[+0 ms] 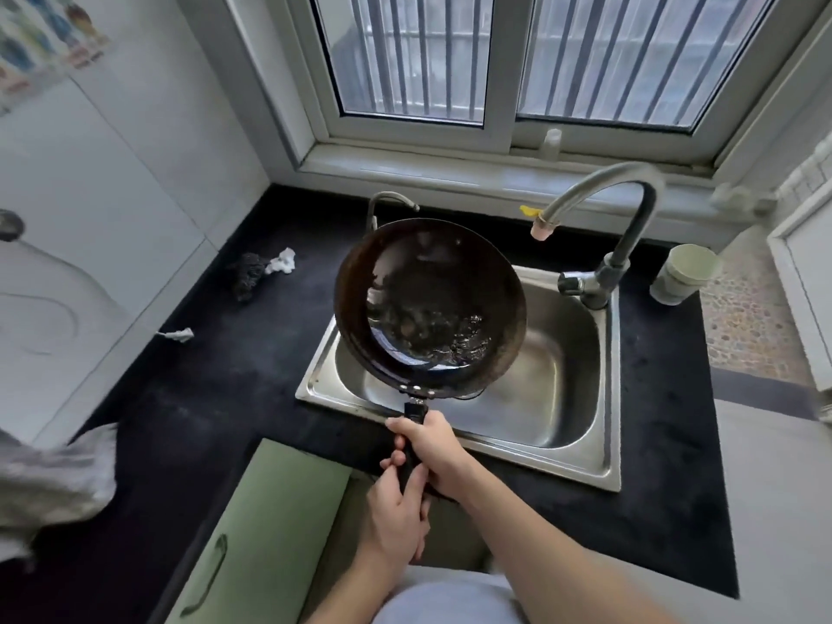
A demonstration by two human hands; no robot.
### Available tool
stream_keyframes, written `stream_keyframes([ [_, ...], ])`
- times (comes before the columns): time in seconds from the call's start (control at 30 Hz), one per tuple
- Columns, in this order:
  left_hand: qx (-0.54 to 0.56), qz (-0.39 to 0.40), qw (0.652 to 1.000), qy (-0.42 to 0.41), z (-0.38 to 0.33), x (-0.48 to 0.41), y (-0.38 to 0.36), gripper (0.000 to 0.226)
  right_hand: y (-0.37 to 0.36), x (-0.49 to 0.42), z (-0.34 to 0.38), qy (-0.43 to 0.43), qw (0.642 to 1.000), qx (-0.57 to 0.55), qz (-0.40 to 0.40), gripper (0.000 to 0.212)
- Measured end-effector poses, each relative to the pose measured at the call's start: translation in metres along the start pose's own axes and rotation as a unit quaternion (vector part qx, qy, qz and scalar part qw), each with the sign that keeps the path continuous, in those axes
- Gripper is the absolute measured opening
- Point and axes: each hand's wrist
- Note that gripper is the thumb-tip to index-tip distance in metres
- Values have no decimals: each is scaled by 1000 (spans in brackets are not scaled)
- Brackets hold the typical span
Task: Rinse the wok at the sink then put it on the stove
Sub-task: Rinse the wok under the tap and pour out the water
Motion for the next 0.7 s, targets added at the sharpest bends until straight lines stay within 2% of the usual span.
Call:
stream_keyframes([
  [0.1, -29, -42, 998, -33, 10, 2, -2, 29, 1, 4, 0, -2, 999, 35, 1, 26],
  [0.3, -87, -90, 991, -54, 23, 17, -9, 17, 9, 15, -18, 13, 999, -1, 32, 33],
  [0.4, -37, -72, 997, -14, 20, 23, -17, 17, 13, 15, -22, 23, 998, -31, 58, 28],
  [0.5, 52, -20, 997, 49, 14, 26, -24, 22, 18, 16, -20, 30, 995, -40, 83, 28],
  [0.6, 162, 55, 979, 114, 10, 33, -25, 27, 20, 19, -17, 36, 994, -34, 99, 28],
  [0.7, 206, 81, 966, 137, 7, 38, -25, 31, 22, 20, -16, 39, 993, -33, 105, 30],
])
Point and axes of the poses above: each hand's wrist, its own x-axis away from the middle knuckle, its own y-axis out of the back of the hand, z = x × y, and after that the axes turned 14 degrees about y, right-handed
